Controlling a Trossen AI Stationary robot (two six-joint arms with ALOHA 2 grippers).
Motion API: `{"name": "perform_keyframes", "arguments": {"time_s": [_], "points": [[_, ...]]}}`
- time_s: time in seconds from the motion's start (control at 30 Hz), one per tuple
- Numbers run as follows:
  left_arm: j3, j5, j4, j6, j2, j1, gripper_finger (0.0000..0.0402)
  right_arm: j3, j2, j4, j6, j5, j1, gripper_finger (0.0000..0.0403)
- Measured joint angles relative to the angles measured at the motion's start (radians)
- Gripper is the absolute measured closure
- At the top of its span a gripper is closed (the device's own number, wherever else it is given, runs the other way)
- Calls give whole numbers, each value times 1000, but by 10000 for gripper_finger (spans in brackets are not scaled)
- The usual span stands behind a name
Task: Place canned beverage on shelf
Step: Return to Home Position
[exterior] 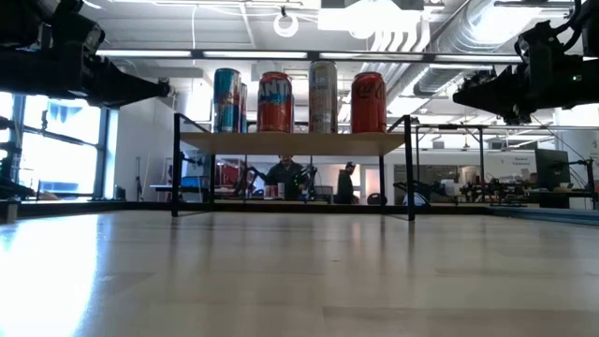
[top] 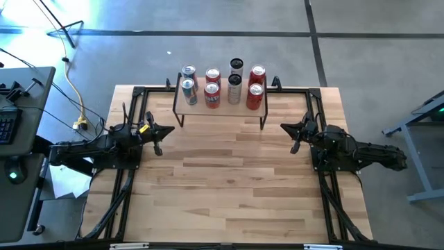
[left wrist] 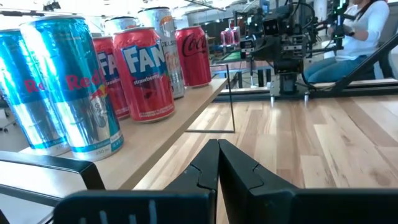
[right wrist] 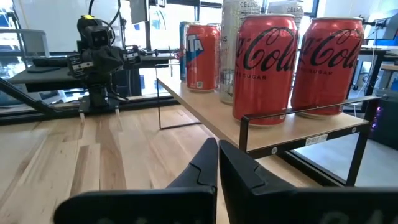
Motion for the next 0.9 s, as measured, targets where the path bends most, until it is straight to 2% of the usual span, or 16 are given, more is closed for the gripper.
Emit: {"name": "perform_keyframes", "arguments": {"time_s": [0.9], "points": [[0,3,0,0,0,0,396,-1,0,0,0,0,0,403]]}}
